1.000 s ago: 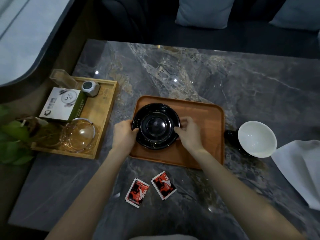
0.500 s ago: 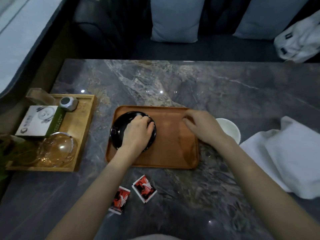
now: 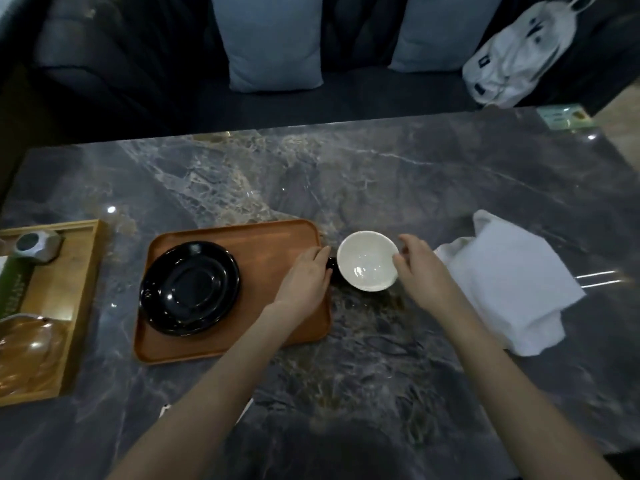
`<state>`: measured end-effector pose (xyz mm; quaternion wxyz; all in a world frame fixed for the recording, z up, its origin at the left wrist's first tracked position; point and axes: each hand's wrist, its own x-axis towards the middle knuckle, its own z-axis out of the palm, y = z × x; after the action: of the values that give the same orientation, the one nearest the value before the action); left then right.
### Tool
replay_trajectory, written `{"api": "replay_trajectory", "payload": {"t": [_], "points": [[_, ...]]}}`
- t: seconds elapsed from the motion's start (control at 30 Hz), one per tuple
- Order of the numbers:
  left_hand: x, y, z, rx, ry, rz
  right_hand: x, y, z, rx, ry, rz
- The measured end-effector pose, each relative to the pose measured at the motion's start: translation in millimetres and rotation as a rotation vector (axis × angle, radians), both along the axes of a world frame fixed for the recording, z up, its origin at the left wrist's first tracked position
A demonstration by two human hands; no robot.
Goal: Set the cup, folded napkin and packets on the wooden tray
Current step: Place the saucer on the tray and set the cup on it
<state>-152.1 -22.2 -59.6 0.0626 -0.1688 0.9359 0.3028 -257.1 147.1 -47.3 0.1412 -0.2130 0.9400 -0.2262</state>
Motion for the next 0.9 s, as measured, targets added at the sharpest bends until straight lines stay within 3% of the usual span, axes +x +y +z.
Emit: {"api": "replay_trajectory", "payload": {"t": [0.17, 0.33, 0.53, 0.9], "points": [[-1.6, 1.9, -8.5, -0.02, -0.004, 0.0, 5.4, 4.4, -11.8, -0.194, -0.278, -0.103], [-3.2, -1.3, -5.0, -0.006, 0.022, 0.006, 5.2, 2.0, -11.0, -0.334, -0.389, -0.2], [-2.8, -3.7, 5.0, -0.001, 0.029, 0.006, 1.2, 1.3, 7.1, -0.261, -0.317, -0.131], [38.6, -40.2, 58.6, -0.018, 0.25, 0.167, 13.9, -45.5, 59.5, -0.386, -0.228, 0.024]]}}
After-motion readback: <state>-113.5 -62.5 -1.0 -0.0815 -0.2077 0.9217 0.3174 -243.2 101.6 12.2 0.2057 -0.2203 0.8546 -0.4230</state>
